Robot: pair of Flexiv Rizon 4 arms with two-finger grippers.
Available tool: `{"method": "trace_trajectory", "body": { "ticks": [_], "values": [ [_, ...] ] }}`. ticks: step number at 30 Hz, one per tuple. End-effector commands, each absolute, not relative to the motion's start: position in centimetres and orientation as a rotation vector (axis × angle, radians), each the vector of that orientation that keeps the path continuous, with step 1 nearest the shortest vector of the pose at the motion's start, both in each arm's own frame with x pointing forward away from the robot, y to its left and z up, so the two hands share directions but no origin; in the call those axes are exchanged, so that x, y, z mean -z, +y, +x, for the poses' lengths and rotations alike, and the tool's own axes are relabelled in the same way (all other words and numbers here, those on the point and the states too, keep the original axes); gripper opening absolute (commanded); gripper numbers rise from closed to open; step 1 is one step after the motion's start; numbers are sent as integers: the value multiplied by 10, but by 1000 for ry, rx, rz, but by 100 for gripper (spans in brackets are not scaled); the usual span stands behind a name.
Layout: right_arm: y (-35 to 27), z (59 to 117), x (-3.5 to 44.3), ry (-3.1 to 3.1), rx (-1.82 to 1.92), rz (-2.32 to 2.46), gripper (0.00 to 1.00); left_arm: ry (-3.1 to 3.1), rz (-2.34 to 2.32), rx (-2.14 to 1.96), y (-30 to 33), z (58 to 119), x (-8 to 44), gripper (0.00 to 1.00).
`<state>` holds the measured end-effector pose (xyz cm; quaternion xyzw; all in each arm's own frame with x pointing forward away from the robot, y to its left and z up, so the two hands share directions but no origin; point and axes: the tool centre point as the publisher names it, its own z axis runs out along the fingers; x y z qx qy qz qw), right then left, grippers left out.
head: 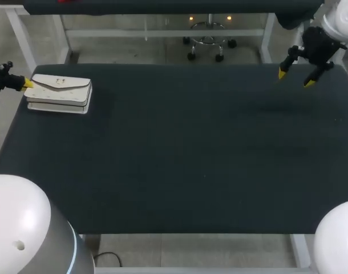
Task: Pick up the bag, open it, inspect its contents, close it, and place it on the opposite side
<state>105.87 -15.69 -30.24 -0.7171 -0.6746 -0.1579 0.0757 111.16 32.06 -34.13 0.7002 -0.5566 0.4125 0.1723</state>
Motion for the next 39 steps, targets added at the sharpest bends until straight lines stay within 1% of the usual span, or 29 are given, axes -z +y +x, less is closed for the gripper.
{"method": "trace_trajectory", "body": {
  "ticks": [1, 7, 8, 10, 11, 12, 13, 26, 33, 39],
  "values": [
    [-156, 1057, 302, -2025, 471, -2158, 100, -1587, 1853, -1065, 337, 1139, 349, 0],
    [-157, 1056, 300, -2022, 471, -2158, 100, -1586, 1837, -1064, 334, 1134, 352, 0],
    [-157, 1056, 300, -2022, 470, -2159, 100, -1588, 1837, -1061, 332, 1132, 352, 16],
    [-158, 1056, 299, -2022, 471, -2156, 100, -1590, 1841, -1055, 331, 1130, 353, 60],
    [-158, 1056, 299, -2023, 470, -2156, 100, -1591, 1841, -1055, 330, 1128, 353, 77],
    [-158, 1056, 300, -2024, 469, -2153, 100, -1591, 1841, -1055, 329, 1126, 352, 86],
    [-158, 1056, 300, -2025, 468, -2151, 100, -1594, 1841, -1059, 328, 1124, 351, 100],
    [-158, 1051, 299, -2050, 466, -2106, 100, -1704, 1907, -1064, 327, 1084, 304, 100],
    [-156, 1048, 297, -2080, 448, -2090, 100, -1796, 2034, -965, 313, 1060, 281, 100],
    [-158, 1045, 292, -2108, 412, -2126, 100, -1873, 2245, -822, 296, 1039, 268, 100]
  ]
}}
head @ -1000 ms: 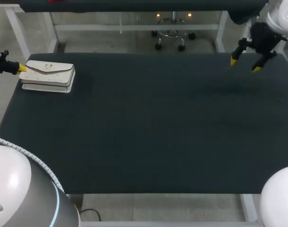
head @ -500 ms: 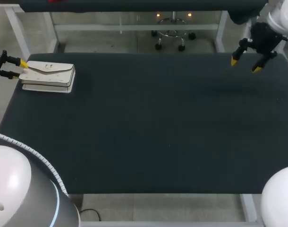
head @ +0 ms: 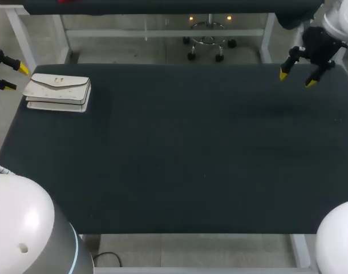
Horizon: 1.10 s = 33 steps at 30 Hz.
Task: Pick up the bag, open it, inspect its contents, close it, and place it on the opposite side
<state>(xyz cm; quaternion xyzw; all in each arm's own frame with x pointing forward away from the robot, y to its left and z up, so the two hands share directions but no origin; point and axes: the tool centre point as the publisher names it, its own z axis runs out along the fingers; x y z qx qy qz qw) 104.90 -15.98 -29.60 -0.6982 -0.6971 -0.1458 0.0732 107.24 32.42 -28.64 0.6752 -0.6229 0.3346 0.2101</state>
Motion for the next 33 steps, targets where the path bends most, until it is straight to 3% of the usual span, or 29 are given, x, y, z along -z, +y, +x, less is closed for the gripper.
{"method": "trace_trajectory", "body": {
  "ticks": [1, 16, 33],
  "values": [
    [-158, 1045, 292, -2113, 404, -2134, 100, -1880, 2269, -808, 294, 1036, 267, 100],
    [-166, 1039, 279, -2160, 331, -2187, 100, -2089, 2531, -586, 257, 998, 220, 100],
    [-177, 1031, 272, -2146, 347, -2145, 100, -2199, 2649, -443, 239, 983, 206, 100]
  ]
}}
